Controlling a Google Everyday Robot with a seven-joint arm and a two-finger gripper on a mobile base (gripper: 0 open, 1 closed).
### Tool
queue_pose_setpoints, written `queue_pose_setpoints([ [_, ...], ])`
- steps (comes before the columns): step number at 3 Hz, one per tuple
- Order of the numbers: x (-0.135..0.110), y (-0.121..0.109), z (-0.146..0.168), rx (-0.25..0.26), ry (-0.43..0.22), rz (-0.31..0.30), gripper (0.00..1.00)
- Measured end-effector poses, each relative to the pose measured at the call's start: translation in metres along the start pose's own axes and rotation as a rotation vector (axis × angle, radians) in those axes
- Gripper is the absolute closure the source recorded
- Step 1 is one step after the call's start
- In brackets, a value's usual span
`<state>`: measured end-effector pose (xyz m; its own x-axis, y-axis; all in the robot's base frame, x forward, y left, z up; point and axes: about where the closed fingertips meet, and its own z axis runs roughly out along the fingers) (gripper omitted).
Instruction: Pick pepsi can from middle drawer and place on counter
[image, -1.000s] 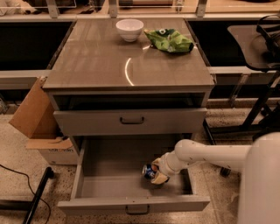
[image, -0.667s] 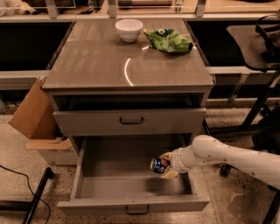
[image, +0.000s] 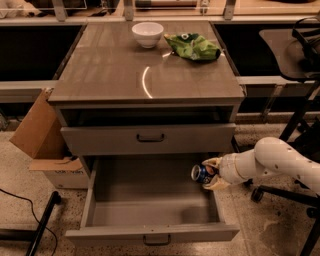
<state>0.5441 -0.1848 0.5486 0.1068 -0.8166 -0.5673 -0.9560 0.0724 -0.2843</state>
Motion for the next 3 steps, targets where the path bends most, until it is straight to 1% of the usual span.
queue_pose_setpoints([
  [1,0.0,0.0,0.0,0.0,0.0,0.0,1.0],
  [2,-0.015,-0.01,-0.02,0.008,0.045,-0.053,1.0],
  [3,-0.047,-0.034,-0.066,0.037,0.142,-0.153,1.0],
])
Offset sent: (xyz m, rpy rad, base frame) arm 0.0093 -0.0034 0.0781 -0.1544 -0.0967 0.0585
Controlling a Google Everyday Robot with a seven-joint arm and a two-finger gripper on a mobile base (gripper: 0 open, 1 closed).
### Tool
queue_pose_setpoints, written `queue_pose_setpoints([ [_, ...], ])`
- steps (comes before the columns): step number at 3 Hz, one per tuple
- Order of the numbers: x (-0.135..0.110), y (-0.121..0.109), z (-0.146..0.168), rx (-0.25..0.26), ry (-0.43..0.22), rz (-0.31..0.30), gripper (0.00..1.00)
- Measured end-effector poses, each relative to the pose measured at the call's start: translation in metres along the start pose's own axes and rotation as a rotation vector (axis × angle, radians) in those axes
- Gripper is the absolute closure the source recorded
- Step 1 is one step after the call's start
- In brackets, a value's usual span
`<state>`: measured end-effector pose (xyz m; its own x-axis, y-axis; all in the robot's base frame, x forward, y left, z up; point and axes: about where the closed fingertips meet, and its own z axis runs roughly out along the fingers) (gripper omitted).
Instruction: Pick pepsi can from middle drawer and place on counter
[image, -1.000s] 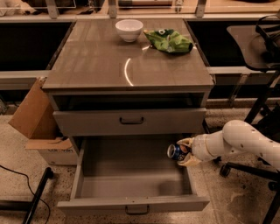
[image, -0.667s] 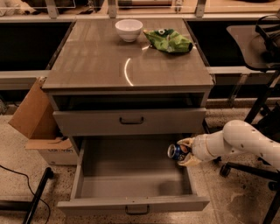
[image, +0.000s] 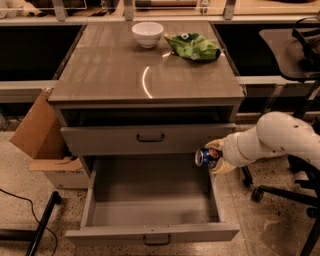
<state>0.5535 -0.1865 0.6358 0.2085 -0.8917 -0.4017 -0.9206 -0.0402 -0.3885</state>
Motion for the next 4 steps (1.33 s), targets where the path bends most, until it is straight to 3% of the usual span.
queue_pose_setpoints([
  [1,-0.038,-0.045,-0.076,0.079,0.116,-0.131,1.0],
  [2,-0.059,-0.066,-0.12,0.135,0.166,-0.191,1.0],
  [4,-0.067,-0.08,-0.129,0.153,0.16,-0.184,1.0],
])
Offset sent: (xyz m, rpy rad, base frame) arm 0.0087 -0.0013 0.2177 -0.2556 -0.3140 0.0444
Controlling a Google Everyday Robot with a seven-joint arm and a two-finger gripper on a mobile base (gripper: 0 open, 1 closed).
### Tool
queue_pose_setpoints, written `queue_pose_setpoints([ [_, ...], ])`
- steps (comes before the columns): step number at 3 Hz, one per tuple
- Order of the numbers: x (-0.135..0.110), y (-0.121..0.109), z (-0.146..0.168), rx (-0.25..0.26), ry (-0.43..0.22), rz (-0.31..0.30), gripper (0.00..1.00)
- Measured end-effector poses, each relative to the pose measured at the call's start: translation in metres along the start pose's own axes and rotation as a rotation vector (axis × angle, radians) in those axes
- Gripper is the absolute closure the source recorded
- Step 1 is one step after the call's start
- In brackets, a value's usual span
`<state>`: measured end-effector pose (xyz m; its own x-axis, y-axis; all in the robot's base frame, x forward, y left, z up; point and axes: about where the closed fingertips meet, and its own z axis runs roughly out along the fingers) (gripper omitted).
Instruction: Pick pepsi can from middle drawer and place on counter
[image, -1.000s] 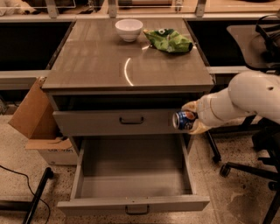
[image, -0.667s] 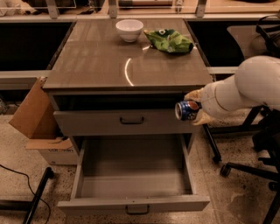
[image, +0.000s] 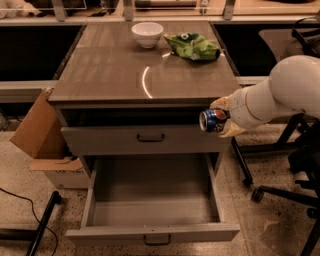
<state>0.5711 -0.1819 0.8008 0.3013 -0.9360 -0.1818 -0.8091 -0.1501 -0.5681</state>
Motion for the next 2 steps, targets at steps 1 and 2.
queue_pose_setpoints([
  [1,-0.011,-0.04,-0.007,0.021,-0.034,-0.032,1.0],
  [2,-0.024,-0.091,-0.011,0.058,-0.069,-0.046,1.0],
])
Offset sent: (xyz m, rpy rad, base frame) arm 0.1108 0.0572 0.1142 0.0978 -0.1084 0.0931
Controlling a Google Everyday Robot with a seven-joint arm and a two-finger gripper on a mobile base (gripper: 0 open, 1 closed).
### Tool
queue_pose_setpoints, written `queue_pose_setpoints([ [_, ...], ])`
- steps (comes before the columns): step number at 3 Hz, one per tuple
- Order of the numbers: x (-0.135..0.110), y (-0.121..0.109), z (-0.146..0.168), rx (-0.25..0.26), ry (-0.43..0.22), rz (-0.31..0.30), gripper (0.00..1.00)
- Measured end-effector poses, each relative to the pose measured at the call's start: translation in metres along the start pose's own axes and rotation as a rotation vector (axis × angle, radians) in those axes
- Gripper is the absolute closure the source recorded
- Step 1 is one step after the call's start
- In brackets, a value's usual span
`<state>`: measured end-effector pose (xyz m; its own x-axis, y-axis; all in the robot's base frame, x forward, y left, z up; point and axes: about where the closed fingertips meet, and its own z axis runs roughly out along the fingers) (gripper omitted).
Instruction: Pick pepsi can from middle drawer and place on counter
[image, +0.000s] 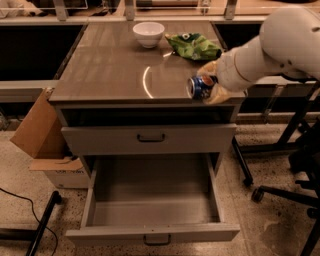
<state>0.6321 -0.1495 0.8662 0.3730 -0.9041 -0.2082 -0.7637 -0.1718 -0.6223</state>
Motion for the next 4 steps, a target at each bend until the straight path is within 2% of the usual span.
queue_pose_setpoints([
  [1,-0.009,-0.04,0.008,0.035,-0.032,0.019,1.0],
  [2,-0.014,-0.065,0.024,0.036,-0.074,0.076,0.81],
  [4,-0.012,-0.097,0.053,-0.007,-0.098,0.169,0.35],
])
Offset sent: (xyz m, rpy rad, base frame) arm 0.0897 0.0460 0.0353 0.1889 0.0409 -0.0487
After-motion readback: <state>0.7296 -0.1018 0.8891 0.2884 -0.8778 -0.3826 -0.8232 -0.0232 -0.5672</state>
